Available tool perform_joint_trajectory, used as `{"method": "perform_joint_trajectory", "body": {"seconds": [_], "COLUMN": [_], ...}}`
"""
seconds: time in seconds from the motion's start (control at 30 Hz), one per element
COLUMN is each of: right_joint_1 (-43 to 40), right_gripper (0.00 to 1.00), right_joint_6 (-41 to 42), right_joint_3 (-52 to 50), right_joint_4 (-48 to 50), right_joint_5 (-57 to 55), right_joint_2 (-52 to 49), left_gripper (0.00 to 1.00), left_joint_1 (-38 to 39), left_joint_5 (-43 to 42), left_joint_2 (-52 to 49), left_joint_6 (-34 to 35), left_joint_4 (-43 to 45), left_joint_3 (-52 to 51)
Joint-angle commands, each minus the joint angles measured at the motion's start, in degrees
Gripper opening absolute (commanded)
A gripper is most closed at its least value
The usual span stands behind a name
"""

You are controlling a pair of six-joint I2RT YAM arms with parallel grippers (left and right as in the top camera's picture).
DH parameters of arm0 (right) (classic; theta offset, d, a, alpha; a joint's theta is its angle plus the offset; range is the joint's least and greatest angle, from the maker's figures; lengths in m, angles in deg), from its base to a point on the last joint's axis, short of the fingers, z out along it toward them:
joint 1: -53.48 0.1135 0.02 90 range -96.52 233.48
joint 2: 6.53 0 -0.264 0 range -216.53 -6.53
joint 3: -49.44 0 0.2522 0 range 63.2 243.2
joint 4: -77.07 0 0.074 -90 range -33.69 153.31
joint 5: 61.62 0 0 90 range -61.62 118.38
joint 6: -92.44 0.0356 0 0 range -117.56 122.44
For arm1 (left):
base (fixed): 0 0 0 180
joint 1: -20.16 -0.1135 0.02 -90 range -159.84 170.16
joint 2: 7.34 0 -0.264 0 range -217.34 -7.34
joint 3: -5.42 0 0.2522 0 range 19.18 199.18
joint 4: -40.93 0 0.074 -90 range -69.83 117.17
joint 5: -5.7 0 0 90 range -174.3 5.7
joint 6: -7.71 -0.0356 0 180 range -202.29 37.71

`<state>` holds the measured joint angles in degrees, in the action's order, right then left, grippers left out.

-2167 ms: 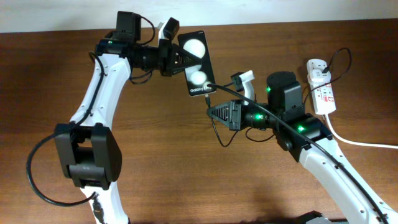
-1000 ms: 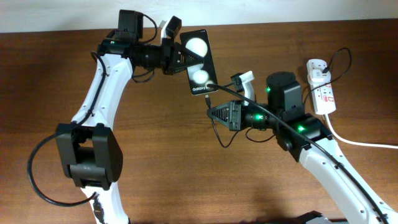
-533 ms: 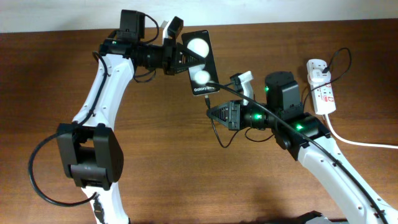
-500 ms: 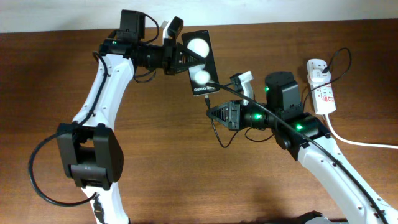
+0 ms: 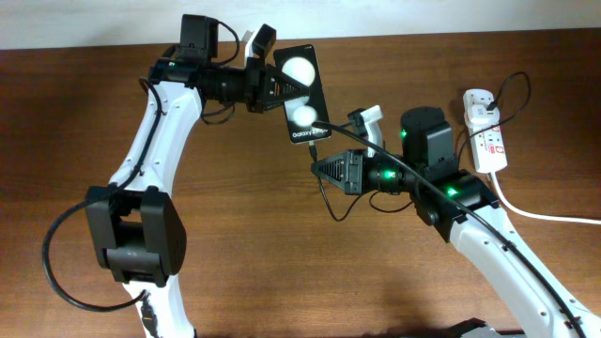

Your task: Plug charger to phone and switch on socket

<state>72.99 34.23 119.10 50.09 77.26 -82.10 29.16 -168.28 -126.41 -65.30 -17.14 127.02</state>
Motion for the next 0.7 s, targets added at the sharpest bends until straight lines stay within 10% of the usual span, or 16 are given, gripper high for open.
{"method": "perform_joint_trajectory", "body": {"seconds": [0.0,0.67], "right_joint_1": [0.2,-2.3], "right_gripper": [0.04,0.04], "right_joint_6": [0.2,0.2], "right_joint_3": [-0.4,-0.4], "right_joint_4": [0.6,0.2], "right_joint_5": [-1.2,-1.6], "right_joint_2": [-0.2,-0.2], "left_gripper": [0.0,0.0], "left_joint_1": [0.2,0.2], "left_joint_5": [-2.2,-2.2], "left_joint_2": [1.7,1.7], "left_joint_6": [0.3,0.3], "left_joint_4": [0.1,0.2], "left_joint_3": [0.6,0.6]}}
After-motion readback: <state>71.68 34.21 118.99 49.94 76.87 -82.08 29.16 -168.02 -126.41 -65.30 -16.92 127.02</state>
